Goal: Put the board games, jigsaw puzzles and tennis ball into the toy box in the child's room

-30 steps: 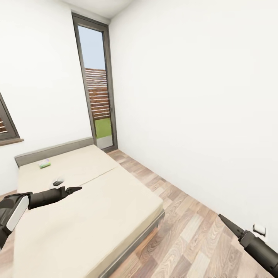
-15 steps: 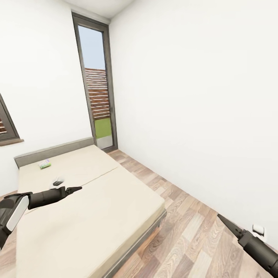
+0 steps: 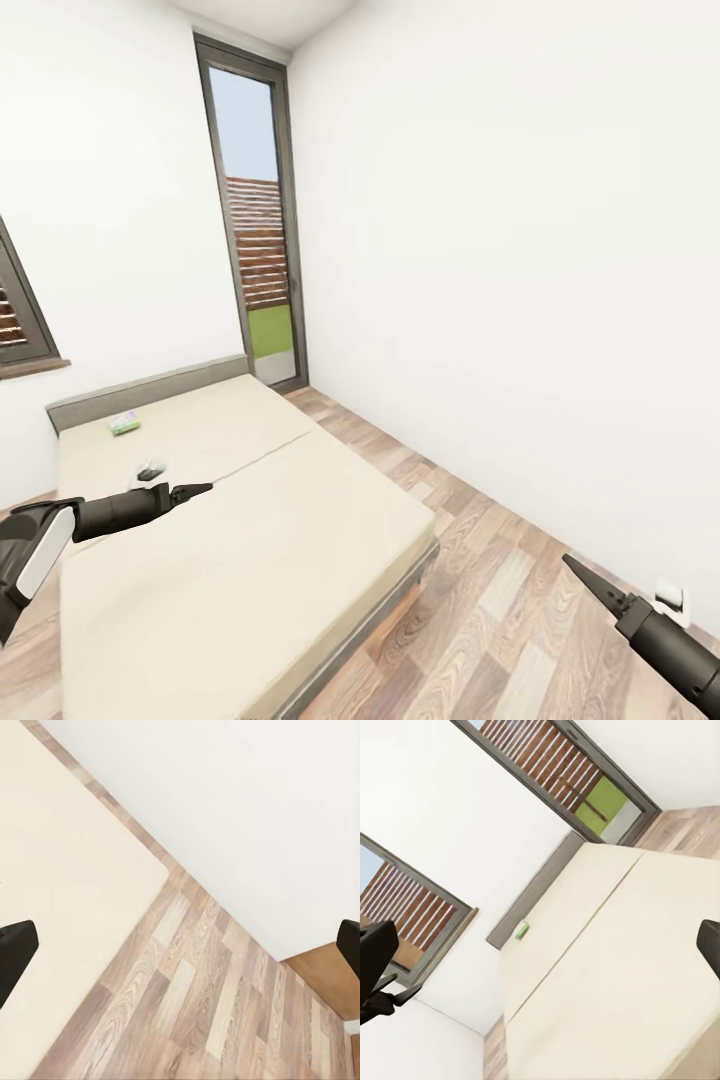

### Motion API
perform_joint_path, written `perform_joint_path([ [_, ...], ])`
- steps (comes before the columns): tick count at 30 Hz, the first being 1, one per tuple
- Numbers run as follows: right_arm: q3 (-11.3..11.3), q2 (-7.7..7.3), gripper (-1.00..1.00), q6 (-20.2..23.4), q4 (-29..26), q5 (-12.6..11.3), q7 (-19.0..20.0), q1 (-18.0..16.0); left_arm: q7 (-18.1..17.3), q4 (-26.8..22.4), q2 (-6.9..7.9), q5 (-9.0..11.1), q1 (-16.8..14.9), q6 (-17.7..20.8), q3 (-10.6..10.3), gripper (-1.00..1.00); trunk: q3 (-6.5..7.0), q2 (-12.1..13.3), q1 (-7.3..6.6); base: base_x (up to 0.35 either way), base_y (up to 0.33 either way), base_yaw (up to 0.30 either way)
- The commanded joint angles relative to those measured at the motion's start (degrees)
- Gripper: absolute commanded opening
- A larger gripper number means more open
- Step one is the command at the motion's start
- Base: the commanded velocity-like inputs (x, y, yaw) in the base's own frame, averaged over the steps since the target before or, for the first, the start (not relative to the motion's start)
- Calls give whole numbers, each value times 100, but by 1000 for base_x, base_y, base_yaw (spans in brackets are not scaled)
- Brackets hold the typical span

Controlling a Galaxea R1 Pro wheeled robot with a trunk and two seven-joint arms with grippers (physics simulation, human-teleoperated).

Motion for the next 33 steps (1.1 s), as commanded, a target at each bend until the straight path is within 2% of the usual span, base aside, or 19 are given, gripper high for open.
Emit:
perform_joint_path([
  [1,-1,-1,100,34,-3,-25,-3,0,-11,1,0,10,-3,28,4,100,-7,-8,3,-16,147,-5],
  [9,1,-2,100,34,-3,-29,-8,0,-10,1,0,10,-3,29,4,100,3,-8,3,-34,226,-128],
  [25,1,-3,100,43,-3,-39,-9,0,-25,1,0,10,-3,31,4,100,48,-8,3,-19,143,-251],
  [33,1,-3,100,43,-3,-26,-9,0,-27,1,0,10,-3,32,4,100,56,-8,3,-94,164,-89],
])
